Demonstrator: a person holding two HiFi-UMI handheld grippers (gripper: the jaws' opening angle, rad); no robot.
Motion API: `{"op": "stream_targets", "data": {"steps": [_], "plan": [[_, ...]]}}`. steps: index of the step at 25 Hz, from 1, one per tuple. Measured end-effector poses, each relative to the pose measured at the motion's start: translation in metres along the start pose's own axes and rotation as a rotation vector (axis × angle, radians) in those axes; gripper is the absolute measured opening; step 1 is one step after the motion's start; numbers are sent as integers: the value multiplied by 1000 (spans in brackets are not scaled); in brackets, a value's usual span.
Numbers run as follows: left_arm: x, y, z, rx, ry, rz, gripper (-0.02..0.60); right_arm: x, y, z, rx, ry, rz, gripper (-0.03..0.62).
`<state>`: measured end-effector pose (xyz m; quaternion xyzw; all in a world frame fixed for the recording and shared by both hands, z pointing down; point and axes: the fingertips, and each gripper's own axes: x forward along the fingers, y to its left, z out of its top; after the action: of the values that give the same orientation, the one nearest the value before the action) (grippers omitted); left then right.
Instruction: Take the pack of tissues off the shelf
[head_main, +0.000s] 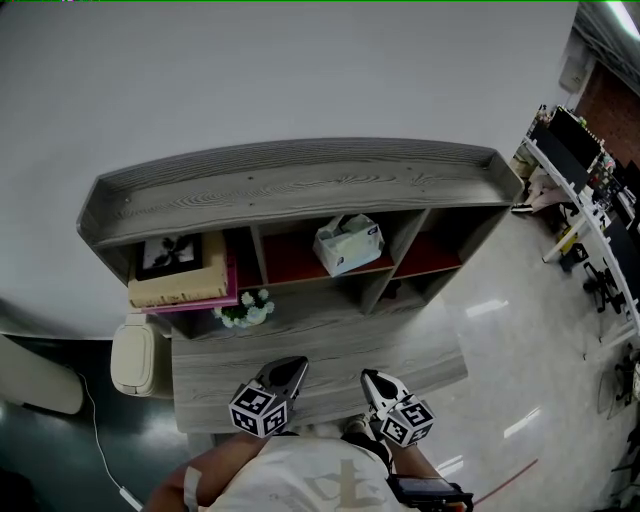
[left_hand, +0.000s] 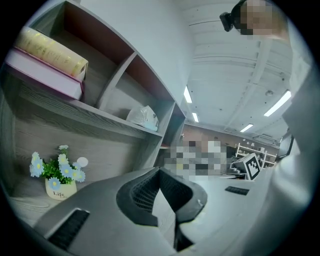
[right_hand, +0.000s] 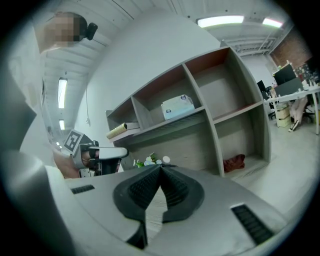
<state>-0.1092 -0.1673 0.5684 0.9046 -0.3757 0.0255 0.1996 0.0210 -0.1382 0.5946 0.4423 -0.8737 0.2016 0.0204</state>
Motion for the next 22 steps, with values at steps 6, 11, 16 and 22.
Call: {"op": "stream_targets", "data": {"steps": [6, 11, 16, 22], "plan": [[19, 9, 22, 15, -40, 17, 12, 0, -13, 10, -10, -1, 9, 5], [36, 11, 53, 48, -89, 38, 12, -1, -28, 12, -2, 1, 8, 5], [51, 18, 77, 79, -95, 89, 12, 6, -36, 17, 1, 2, 35, 5], [63, 24, 98, 96, -104, 147, 29, 10, -43, 17, 2, 22, 63, 5]]}}
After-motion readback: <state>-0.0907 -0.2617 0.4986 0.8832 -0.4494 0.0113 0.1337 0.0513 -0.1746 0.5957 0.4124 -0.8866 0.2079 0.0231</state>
